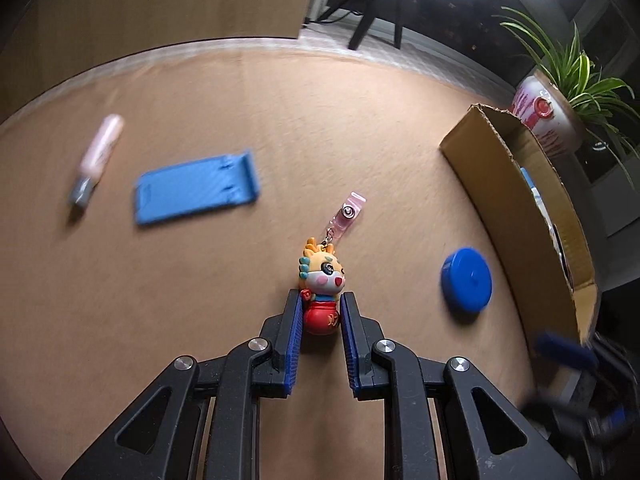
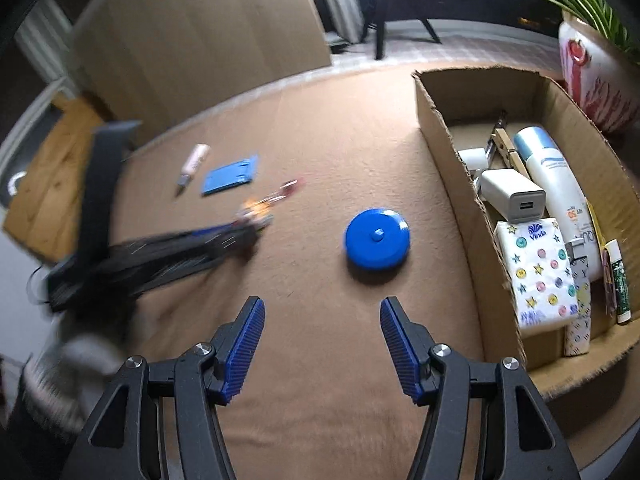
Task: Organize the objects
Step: 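Grasp the blue tape measure with the right tool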
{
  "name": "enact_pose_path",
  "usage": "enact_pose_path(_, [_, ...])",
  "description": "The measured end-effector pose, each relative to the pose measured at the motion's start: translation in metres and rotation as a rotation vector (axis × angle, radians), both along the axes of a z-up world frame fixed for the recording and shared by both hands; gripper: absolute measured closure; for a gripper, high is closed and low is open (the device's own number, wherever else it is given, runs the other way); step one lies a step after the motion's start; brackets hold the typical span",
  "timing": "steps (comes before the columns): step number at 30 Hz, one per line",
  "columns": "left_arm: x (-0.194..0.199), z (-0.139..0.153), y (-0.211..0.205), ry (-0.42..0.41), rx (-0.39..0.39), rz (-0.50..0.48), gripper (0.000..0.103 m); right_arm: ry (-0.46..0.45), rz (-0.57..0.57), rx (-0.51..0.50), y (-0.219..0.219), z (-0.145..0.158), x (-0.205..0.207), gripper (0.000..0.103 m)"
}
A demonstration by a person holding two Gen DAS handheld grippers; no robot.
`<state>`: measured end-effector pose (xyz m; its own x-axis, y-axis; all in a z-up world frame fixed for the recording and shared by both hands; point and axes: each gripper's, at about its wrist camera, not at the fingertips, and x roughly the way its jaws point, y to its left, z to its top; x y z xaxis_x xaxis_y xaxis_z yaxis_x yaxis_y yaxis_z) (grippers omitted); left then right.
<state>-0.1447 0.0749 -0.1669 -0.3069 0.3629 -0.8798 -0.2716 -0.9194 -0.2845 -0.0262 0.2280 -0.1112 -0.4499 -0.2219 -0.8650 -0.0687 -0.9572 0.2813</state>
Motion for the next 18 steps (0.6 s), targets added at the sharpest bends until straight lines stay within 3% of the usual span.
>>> enact_pose_path(9, [0.031, -0.002, -0.035, -0.017, 0.042, 0.022, 0.083, -0.028, -0.101, 0.135, -0.005, -0.024, -0.022, 0.047])
enact_pose_path(18, [0.040, -0.002, -0.044, -0.028, 0.074, 0.033, 0.083, -0.058, -0.131, 0.179, -0.003, -0.040, -0.044, 0.051])
